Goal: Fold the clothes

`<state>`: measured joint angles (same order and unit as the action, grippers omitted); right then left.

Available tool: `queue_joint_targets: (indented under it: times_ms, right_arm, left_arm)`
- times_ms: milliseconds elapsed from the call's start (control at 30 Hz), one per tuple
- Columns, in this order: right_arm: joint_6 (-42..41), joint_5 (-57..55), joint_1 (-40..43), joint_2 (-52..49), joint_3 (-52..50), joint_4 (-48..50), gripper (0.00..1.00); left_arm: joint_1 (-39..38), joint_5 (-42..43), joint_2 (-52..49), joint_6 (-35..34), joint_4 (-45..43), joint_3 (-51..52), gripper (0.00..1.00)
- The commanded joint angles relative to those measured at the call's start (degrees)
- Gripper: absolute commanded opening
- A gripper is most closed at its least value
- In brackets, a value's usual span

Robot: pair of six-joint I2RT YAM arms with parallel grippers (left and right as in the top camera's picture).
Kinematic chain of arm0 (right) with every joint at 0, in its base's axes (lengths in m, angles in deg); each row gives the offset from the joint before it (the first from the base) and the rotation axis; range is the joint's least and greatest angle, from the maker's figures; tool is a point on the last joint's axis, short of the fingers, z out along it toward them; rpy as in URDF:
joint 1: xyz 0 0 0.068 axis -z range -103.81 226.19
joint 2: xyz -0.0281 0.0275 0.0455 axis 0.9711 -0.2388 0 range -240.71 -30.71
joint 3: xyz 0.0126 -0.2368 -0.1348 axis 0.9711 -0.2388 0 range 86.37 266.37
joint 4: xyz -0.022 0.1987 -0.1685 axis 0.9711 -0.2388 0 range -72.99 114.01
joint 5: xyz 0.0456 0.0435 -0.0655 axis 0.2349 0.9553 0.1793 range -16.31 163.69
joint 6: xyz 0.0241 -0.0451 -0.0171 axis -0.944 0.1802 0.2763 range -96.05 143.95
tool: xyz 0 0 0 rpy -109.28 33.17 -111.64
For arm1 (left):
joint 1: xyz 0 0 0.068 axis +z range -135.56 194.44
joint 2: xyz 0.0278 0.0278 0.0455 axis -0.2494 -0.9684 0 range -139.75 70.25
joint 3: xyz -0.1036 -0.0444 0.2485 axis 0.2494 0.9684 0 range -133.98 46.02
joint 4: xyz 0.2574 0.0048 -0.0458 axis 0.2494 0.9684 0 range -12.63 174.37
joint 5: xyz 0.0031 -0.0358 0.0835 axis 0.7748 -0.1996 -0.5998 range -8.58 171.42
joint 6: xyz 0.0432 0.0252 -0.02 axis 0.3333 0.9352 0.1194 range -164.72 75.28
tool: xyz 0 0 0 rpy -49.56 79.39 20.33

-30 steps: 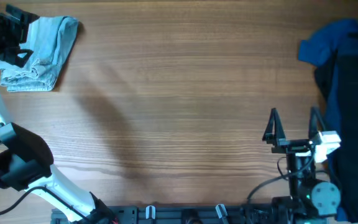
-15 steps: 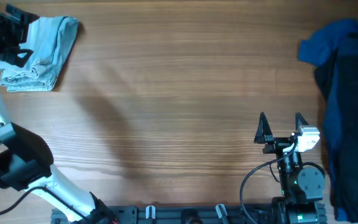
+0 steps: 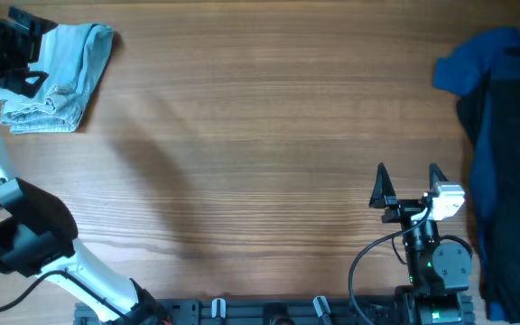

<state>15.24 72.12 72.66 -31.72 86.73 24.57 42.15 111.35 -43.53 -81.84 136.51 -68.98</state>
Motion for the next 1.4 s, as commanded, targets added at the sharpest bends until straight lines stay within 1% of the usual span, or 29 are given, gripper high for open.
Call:
queue_joint_targets:
  times_ms: [0,233,333,433,467,500,533,633,700,767,833,867,1000,1033,1133,1167,1200,1267,1367]
  right_arm:
    - [1.0,-0.8,0.3,-0.2,-0.1,0.1,0.99]
    - [1.0,-0.8,0.3,-0.2,-0.1,0.1,1.00]
    - [1.1,-0.8,0.3,-0.2,-0.1,0.1,1.00]
    - [1.0,-0.8,0.3,-0.2,-0.1,0.1,1.00]
    - [1.1,-0.8,0.3,-0.2,-0.1,0.1,1.00]
    - [1.0,-0.8,0.3,-0.2,-0.1,0.1,1.00]
    - [1.1,-0.8,0.3,-0.2,-0.1,0.1,1.00]
    - [1.0,-0.8,0.3,-0.2,-0.1,0.1,1.00]
    - [1.0,-0.8,0.3,-0.2,-0.1,0.1,1.00]
    - [1.0,-0.8,0.3,-0.2,-0.1,0.1,1.00]
    - [1.0,-0.8,0.3,-0.2,-0.1,0.1,1.00]
    - [1.0,-0.8,0.3,-0.2,-0.1,0.1,1.00]
    - [1.0,-0.8,0.3,-0.2,-0.1,0.1,1.00]
    - [1.1,-0.8,0.3,-0.2,-0.1,0.1,1.00]
    - [1.0,-0.8,0.3,-0.2,-0.1,0.1,1.00]
    - [1.0,-0.8,0.3,-0.2,0.0,0.1,1.00]
    - [1.0,-0.8,0.3,-0.2,-0.1,0.1,1.00]
    - [1.0,-0.8,0.3,-0.2,-0.1,0.1,1.00]
    - [1.1,-0.8,0.3,-0.2,-0.1,0.1,1.00]
  left_arm:
    - [0.2,0.7,0.0,0.9,-0.2,-0.2,1.00]
    - [0.2,0.5,0.6,0.9,-0.1,-0.2,1.00]
    - [-0.6,0.4,5.8,0.9,-0.1,-0.2,1.00]
    - [-3.0,0.4,13.9,0.9,-0.1,-0.2,1.00]
    - [-4.9,0.4,17.6,0.9,-0.1,-0.2,1.00]
    - [-6.3,-0.7,20.0,0.9,-0.3,-0.2,1.00]
    - [-8.5,-5.7,23.8,0.9,-0.3,-0.2,1.00]
    - [-15.2,-13.6,31.9,0.9,2.3,0.0,1.00]
    - [-22.8,-19.5,39.2,0.9,2.4,3.0,1.00]
    - [-29.7,-23.7,46.8,0.9,2.3,9.8,1.00]
    - [-33.4,-24.1,54.5,0.9,0.5,19.7,1.00]
    - [-33.8,-24.1,57.6,0.9,-1.0,24.4,1.00]
    - [-32.6,-25.0,71.4,0.9,-11.8,49.0,1.00]
    - [-32.1,-25.0,74.6,0.9,-15.8,56.4,1.00]
    - [-30.7,-25.1,81.1,0.7,-28.1,72.2,1.00]
    - [-30.0,-25.1,83.3,0.7,-36.0,79.4,1.00]
    - [-29.6,-25.2,84.5,0.7,-41.3,83.7,1.00]
    - [-28.9,-26.5,86.9,0.7,-55.3,93.7,1.00]
    - [-28.9,-28.4,90.7,0.7,-68.2,103.8,1.00]
